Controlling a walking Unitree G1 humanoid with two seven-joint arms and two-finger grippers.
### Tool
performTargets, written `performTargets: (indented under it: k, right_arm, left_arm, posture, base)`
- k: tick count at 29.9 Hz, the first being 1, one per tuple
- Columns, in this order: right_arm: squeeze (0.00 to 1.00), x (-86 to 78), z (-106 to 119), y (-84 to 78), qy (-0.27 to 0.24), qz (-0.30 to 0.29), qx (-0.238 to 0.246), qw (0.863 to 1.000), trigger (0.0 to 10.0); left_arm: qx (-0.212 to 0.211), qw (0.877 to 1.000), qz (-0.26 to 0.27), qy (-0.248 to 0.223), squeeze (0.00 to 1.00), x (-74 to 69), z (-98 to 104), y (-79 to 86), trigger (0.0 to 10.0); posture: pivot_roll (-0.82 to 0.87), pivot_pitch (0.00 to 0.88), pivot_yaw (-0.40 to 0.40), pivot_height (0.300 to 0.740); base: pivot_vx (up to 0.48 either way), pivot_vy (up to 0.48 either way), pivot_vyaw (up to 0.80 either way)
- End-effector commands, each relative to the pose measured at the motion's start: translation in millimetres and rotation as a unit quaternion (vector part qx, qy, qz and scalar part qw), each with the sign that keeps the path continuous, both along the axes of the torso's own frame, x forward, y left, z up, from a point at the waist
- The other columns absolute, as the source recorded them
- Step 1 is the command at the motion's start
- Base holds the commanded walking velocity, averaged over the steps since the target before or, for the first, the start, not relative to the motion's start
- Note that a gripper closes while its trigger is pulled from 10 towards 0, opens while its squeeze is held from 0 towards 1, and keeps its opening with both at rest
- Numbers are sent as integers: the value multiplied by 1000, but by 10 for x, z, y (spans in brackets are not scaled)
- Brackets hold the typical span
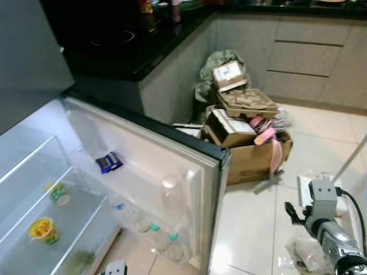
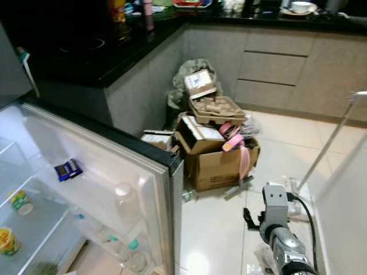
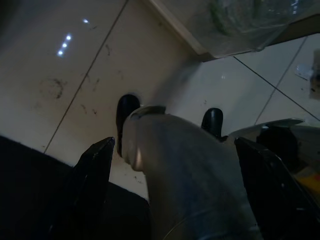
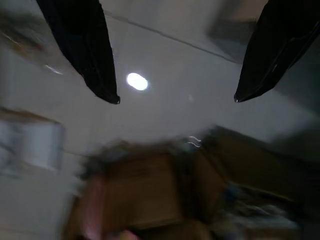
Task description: Restocking fridge
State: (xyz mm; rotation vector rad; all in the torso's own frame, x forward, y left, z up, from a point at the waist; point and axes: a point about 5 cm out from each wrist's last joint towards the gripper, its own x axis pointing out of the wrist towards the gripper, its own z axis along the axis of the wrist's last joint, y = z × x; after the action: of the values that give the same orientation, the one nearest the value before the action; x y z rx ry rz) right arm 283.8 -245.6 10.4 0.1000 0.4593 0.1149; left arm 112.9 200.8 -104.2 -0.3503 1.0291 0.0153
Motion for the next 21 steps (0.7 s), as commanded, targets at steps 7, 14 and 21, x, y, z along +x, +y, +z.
performTargets:
  k: [7, 14, 21]
  right_arm:
    - [0, 138, 174, 398, -41, 187, 72, 979, 0]
    - [0, 129, 175, 509, -41, 235, 81, 968, 0]
    - [0, -22, 149, 754, -8, 390, 107, 915, 10000]
  left_arm:
    - [-6, 1000, -6, 26, 0, -120, -46, -57, 10000]
    - [-5, 1000, -3, 25, 0, -121, -46, -55, 10000]
    - [-5, 1000, 0, 26, 0, -126, -46, -46, 10000]
  posture:
    - [-97, 0, -28, 740]
    - [-94, 0, -31, 740]
    - [-93, 0, -30, 740]
  base:
    - [0, 0, 0]
    - [0, 0, 0]
    - [0, 0, 0]
